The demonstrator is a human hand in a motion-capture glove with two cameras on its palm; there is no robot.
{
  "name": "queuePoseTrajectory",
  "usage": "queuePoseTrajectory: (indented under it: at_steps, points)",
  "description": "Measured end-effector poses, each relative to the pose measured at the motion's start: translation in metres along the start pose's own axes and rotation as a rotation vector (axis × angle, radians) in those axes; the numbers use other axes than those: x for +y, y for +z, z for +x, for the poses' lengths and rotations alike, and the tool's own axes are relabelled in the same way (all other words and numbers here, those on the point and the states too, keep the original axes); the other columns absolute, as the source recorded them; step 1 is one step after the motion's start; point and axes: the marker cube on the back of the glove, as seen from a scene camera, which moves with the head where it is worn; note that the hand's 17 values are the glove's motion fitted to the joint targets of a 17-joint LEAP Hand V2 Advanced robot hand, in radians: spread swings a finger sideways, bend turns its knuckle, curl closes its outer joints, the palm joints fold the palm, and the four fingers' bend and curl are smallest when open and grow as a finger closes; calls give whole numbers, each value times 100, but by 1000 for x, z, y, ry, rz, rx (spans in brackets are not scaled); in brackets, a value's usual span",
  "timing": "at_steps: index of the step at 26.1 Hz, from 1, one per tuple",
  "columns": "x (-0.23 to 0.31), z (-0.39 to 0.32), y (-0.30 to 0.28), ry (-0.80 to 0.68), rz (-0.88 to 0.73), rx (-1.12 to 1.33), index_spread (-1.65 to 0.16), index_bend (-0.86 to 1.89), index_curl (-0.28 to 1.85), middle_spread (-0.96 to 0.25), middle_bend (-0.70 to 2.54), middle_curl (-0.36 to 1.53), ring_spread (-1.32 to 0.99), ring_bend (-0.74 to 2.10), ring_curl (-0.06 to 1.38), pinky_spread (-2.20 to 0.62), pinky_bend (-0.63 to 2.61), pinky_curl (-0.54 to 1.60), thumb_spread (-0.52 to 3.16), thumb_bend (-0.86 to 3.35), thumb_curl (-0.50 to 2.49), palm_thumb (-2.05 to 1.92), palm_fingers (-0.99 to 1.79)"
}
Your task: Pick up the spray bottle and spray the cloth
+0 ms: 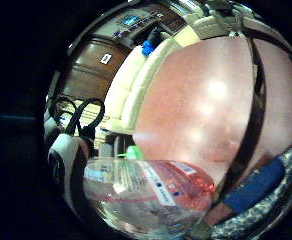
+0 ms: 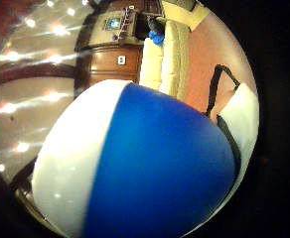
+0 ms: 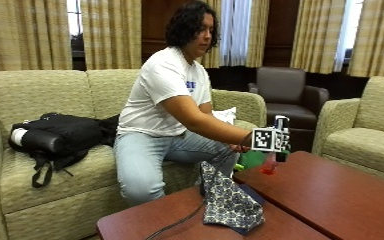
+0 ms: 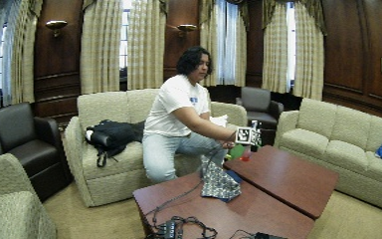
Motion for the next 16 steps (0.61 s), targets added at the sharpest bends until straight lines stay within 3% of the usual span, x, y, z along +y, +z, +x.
queuePoseTrajectory:
  at_steps: [5, 16]
  points:
    - [11, 35, 27, -6, 127, -15, -30, 34, 56, -21, 62, 51, -22, 63, 45, -31, 39, 38, 17, -3, 80, 91, 138]
    - [29, 57, 51, -34, 225, -40, -29, 33, 56, -21, 62, 51, -22, 63, 45, -31, 39, 38, 17, -3, 80, 91, 139]
